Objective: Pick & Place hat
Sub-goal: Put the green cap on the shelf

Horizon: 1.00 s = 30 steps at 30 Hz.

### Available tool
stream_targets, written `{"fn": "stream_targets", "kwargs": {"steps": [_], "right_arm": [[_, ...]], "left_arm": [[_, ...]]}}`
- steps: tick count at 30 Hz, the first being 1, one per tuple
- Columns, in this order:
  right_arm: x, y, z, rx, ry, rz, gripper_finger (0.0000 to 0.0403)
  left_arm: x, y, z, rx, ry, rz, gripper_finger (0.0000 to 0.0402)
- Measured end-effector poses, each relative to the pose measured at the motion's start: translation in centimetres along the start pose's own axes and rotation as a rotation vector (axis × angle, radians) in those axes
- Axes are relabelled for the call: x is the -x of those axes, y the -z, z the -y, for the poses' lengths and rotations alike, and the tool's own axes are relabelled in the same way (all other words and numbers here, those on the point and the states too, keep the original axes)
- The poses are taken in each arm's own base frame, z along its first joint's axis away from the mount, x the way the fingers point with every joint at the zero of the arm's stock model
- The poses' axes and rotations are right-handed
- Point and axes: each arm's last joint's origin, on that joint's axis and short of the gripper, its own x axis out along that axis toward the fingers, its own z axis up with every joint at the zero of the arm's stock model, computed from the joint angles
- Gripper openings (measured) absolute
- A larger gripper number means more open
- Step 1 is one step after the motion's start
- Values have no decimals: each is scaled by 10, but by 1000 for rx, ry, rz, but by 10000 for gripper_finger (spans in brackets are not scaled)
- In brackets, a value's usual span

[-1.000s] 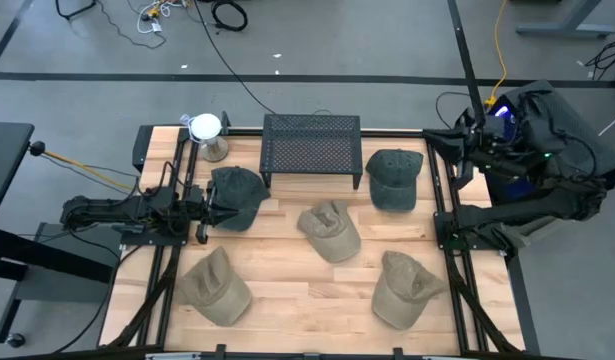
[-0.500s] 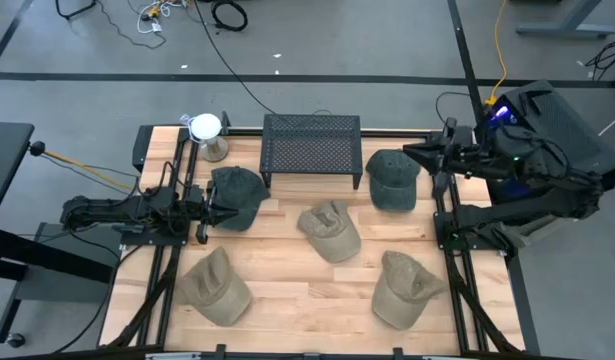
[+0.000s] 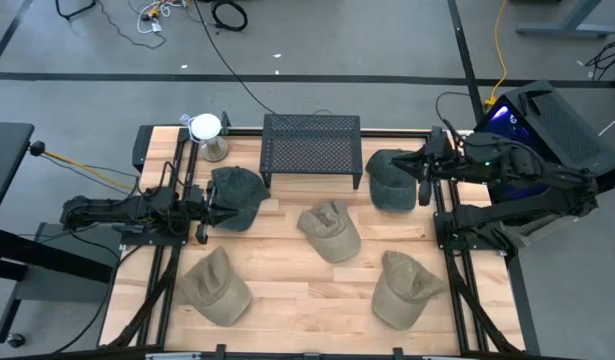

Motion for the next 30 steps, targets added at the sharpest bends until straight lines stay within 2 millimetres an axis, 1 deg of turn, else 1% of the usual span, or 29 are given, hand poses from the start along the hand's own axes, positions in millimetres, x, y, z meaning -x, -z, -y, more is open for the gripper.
{"fn": "stream_targets", "kwargs": {"steps": [11,24,27,30], "right_arm": [[-26,6,-6,13,12,-116,29],[-51,12,-11,45,23,-202,29],[-54,13,-10,50,35,-213,29],[-58,13,-4,34,66,-224,29]], "left_arm": [[0,0,0,0,0,0,39],[0,0,0,0,0,1,39],[0,0,0,0,0,0,39],[0,0,0,0,0,0,39]]}}
